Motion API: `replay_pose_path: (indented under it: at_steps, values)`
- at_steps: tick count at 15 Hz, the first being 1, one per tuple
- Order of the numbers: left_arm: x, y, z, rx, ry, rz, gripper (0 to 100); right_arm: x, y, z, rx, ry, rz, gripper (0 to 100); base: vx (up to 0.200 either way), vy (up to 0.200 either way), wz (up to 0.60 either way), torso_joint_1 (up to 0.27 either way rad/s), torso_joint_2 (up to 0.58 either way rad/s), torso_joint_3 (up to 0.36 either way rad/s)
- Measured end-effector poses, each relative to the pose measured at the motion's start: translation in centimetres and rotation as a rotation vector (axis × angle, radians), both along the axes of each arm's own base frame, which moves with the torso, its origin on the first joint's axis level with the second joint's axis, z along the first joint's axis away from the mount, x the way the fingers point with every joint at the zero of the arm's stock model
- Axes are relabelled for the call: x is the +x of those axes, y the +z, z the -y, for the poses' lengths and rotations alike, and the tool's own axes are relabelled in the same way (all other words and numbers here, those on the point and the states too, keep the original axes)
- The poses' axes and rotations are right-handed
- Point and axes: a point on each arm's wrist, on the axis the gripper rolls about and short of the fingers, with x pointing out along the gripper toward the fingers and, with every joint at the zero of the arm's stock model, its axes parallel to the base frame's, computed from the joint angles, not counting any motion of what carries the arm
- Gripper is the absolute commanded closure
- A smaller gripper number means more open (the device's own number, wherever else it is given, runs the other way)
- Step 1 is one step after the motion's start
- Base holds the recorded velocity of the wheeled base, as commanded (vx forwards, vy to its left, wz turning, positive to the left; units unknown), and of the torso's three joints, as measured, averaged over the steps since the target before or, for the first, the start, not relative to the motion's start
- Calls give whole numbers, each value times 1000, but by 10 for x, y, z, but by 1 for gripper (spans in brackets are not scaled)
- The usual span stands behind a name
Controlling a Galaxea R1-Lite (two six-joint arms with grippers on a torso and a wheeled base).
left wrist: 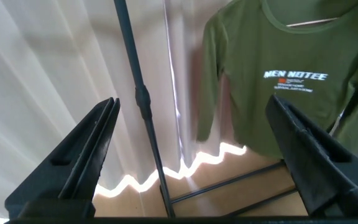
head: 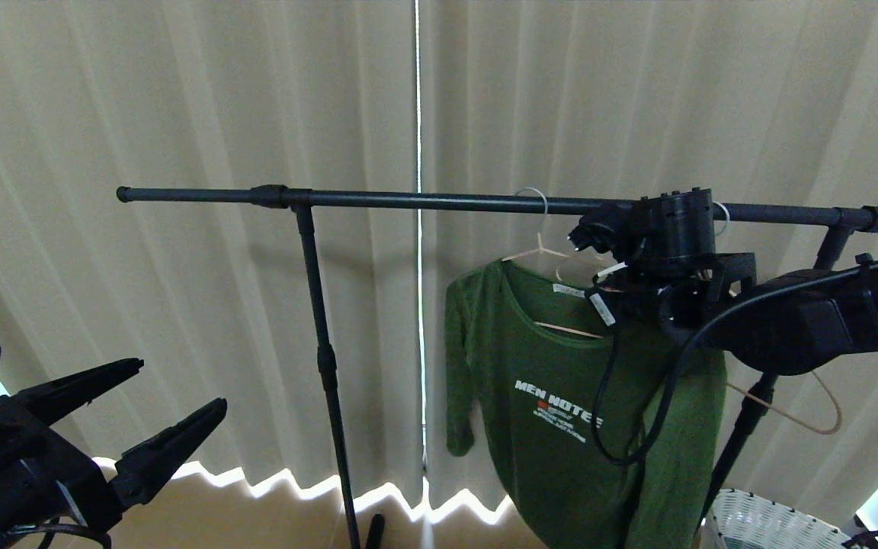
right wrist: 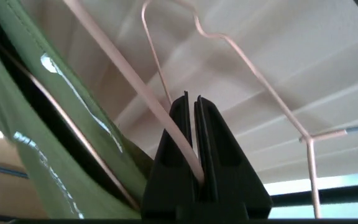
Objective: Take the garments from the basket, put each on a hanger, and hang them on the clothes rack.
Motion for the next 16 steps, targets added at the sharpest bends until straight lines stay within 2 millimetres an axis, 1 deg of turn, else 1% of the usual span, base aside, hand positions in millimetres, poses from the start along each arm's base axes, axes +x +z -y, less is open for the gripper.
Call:
replay_pose_path:
  at_steps: [1, 2, 4, 7, 11, 14, 16]
  values:
    - [0, 0, 0, 0, 1, 0, 0, -1, -2, -2, -7, 5, -17, 100, 0, 0, 0, 0, 0, 0]
    - [0, 1, 0, -2, 4, 3, 0, -1, -2, -3, -5, 8, -19, 0, 0, 0, 0, 0, 0, 0]
    - [1, 2, -1, -3, 10, 6, 0, -2, 0, -3, 12, 7, -6, 0, 0, 0, 0, 0, 0, 0]
    - [2, 2, -3, -3, 26, 9, 0, -6, 2, -2, 92, 20, -2, 0, 0, 0, 0, 0, 0, 0]
    - [2, 2, -4, -3, 32, 7, 0, -16, 2, -1, 185, 127, -36, 0, 0, 0, 0, 0, 0, 0]
    - [3, 2, -4, -2, 33, 3, 0, -17, 7, -1, 259, 175, 32, 0, 0, 0, 0, 0, 0, 0]
    - [3, 1, -4, -2, 33, 2, 0, -19, 3, 0, 283, 198, 63, 0, 0, 0, 0, 0, 0, 0]
